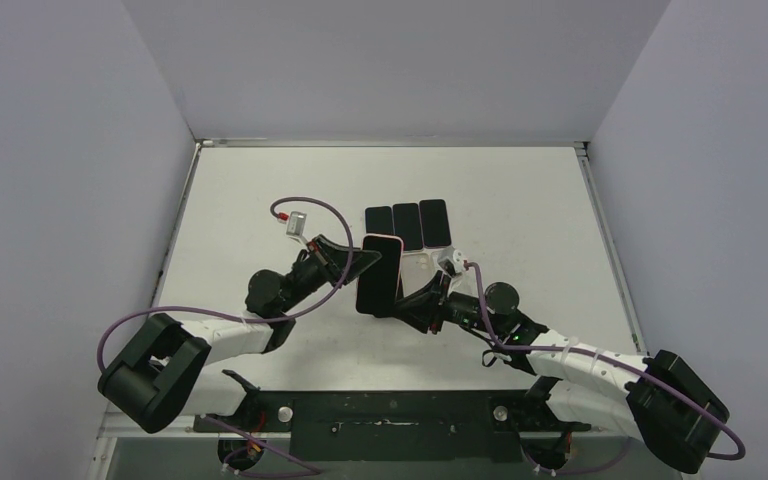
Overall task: Take the phone out of the phone case
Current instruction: Remove the phone case from the phone.
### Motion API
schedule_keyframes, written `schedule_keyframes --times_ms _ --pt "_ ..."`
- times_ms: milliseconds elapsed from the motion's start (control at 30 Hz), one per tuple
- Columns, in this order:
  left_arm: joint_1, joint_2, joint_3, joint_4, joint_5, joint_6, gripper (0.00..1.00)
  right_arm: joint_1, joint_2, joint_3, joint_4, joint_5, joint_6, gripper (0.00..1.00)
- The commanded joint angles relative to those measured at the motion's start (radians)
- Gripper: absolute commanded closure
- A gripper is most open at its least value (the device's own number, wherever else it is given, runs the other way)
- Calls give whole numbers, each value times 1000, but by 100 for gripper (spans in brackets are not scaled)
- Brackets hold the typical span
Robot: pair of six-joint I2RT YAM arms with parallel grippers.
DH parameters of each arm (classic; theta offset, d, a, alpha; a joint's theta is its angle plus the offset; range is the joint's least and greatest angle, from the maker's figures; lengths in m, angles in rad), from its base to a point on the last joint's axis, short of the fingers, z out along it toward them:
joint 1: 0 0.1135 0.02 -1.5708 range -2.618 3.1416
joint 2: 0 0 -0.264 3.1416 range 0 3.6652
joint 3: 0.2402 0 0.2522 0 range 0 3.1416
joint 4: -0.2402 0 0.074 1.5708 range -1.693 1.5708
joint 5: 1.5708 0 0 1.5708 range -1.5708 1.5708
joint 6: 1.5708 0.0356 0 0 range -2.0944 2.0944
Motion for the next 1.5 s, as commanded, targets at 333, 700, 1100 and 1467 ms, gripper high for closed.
schedule_keyframes --times_ms 333,700,1100,1467 --pt "-85 5 -39 -2 139 -7 100 -53 0 125 290 147 101 72" --pt "-116 14 -21 -22 153 25 100 -87 10 151 293 179 148 71" --pt "-120 68 -19 11 182 7 100 -115 37 185 347 145 180 67" --pt "-87 99 -1 -81 174 64 100 -147 81 188 450 62 298 55"
